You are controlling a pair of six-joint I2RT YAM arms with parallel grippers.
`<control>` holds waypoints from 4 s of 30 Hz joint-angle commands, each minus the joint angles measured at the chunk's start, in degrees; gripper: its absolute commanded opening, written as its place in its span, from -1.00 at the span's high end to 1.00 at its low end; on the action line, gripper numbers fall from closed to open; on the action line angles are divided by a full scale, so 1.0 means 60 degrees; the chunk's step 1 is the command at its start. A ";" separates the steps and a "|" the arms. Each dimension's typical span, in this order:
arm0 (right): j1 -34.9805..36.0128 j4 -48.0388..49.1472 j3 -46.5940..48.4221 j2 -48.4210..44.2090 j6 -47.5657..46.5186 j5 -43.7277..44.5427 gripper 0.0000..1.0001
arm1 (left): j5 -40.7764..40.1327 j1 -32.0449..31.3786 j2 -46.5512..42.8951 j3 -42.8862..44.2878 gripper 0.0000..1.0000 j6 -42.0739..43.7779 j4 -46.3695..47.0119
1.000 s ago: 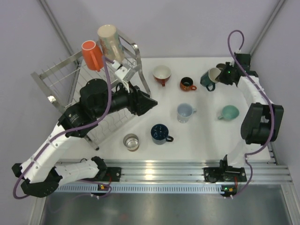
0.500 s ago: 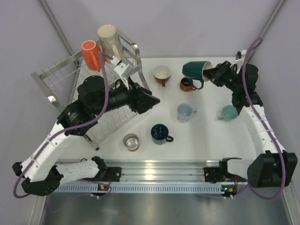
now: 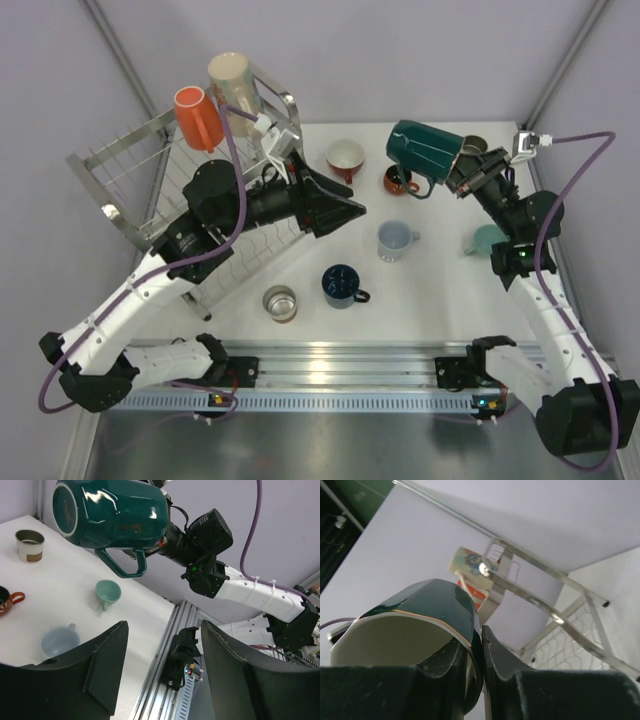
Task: Load the cups into the dish rack
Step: Pass the cup from the right arm to the left, then place the cup upside down on the dish rack
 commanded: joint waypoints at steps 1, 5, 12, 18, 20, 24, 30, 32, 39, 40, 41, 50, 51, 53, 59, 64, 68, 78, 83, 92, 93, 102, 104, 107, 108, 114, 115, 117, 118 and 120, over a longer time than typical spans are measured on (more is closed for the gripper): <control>0.0398 0.2894 0.0081 -0.0558 0.1627 0.0488 1.00 | 0.0600 -0.0018 0.0184 -0.0345 -0.31 -0.0768 0.2290; 0.0765 0.2924 0.0081 -0.0822 0.1671 0.0897 1.00 | 0.1083 -0.0018 0.0652 -0.0506 -0.32 -0.1354 0.3332; 0.1614 0.3379 -0.0051 -0.0896 0.1759 0.1352 1.00 | 0.1669 -0.0047 0.1327 -0.0419 -0.36 -0.1736 0.4344; 0.1951 0.3949 -0.0299 -0.0808 0.1860 0.1484 1.00 | 0.1611 -0.0193 0.1620 -0.0609 -0.37 -0.1955 0.5208; 0.2010 0.4052 -0.0359 -0.0721 0.1891 0.1499 1.00 | 0.1583 -0.0223 0.1737 -0.0639 -0.37 -0.2043 0.5399; 0.2244 0.4038 -0.0373 -0.0735 0.1673 0.1616 1.00 | 0.1670 -0.0340 0.1957 -0.0580 -0.36 -0.2190 0.5604; 0.2493 0.4051 -0.0358 -0.0647 0.1437 0.1704 1.00 | 0.1567 -0.0530 0.2308 -0.0698 -0.33 -0.2541 0.6204; 0.2581 0.4155 -0.0490 -0.0647 0.1422 0.1777 1.00 | 0.1553 -0.0560 0.2396 -0.0770 -0.32 -0.2658 0.6380; 0.2874 0.4184 -0.0870 -0.0589 0.1261 0.1909 1.00 | 0.1407 -0.0589 0.2485 -0.0888 -0.15 -0.2908 0.6850; 0.2904 0.4257 -0.0915 -0.0574 0.1261 0.1924 1.00 | 0.1363 -0.0589 0.2499 -0.0888 -0.03 -0.2923 0.6835; 0.2947 0.4287 -0.0959 -0.0530 0.1276 0.1967 1.00 | 0.1319 -0.0603 0.2514 -0.0888 0.04 -0.2937 0.6835; 0.3153 0.4141 -0.1134 -0.0456 0.1173 0.1866 1.00 | 0.1128 -0.0604 0.2543 -0.0917 1.00 -0.3040 0.6850; 0.3153 0.4039 -0.1193 -0.0515 0.1130 0.1880 1.00 | 0.1041 -0.0604 0.2529 -0.0946 1.00 -0.3025 0.6850; 0.3153 0.3979 -0.1281 -0.0573 0.1042 0.1865 0.95 | 0.0923 -0.0604 0.2426 -0.1048 1.00 -0.3011 0.6835; 0.3153 0.3351 -0.1398 -0.0954 0.0632 0.2070 0.58 | 0.0557 -0.0589 0.2192 -0.1152 1.00 -0.2777 0.6500; 0.3167 0.2692 -0.1369 -0.1320 0.0339 0.2289 0.33 | -0.0043 -0.0603 0.2133 -0.0741 1.00 -0.2572 0.5532; 0.3167 0.2092 -0.1369 -0.1613 0.0178 0.2436 0.10 | -0.0320 -0.0589 0.1914 -0.0727 1.00 -0.2483 0.5357; 0.3153 0.1241 -0.1603 -0.2286 0.0031 0.2744 -0.04 | -0.1068 -0.0589 0.1387 -0.0625 1.00 -0.2045 0.4713; 0.3138 0.0626 -0.1764 -0.2799 -0.0101 0.3051 -0.07 | -0.1771 -0.0589 0.1225 0.0004 1.00 -0.1254 0.3483; 0.3138 -0.0927 -0.1575 -0.3605 -0.0554 0.3711 -0.10 | -0.4199 -0.0589 0.0815 0.0941 1.00 0.0254 0.1168; 0.3138 -0.1073 -0.1502 -0.3620 -0.0729 0.3726 -0.11 | -0.4407 -0.0589 0.0786 0.1030 1.00 0.0560 0.1007; 0.3138 -0.2464 -0.1077 -0.3738 -0.1330 0.3945 -0.61 | -0.6809 -0.0589 0.0332 0.2173 1.00 0.2100 -0.0649; 0.3138 -0.2831 -0.0886 -0.3636 -0.1405 0.3989 -0.99 | -0.7408 -0.0589 0.0244 0.2378 1.00 0.2320 -0.0898; 0.3124 -0.3344 -0.0754 -0.3562 -0.1521 0.4048 -0.99 | -0.8271 -0.0589 0.0097 0.2554 1.00 0.2701 -0.1250; 0.3109 -0.3432 -0.0754 -0.3562 -0.1565 0.4048 -0.99 | -0.8494 -0.0589 0.0082 0.2613 1.00 0.2775 -0.1468; 0.3095 -0.3652 -0.0695 -0.3606 -0.1873 0.4004 -0.99 | -1.0309 -0.0589 0.0185 0.3345 1.00 0.3639 -0.2129; 0.3109 -0.3754 -0.0666 -0.3620 -0.1917 0.3990 -0.99 | -1.0472 -0.0589 0.0185 0.3491 1.00 0.3741 -0.2246; 0.3109 -0.3872 -0.0608 -0.3635 -0.2078 0.3989 -0.99 | -1.0852 -0.0589 0.0112 0.3536 1.00 0.3976 -0.2276; 0.3095 -0.3930 -0.0593 -0.3664 -0.2093 0.3989 -0.99 | -1.1289 -0.0589 0.0082 0.3565 1.00 0.4049 -0.2276; 0.3080 -0.4033 -0.0578 -0.3694 -0.2181 0.4004 -0.99 | -1.1717 -0.0589 0.0009 0.3594 1.00 0.4269 -0.2305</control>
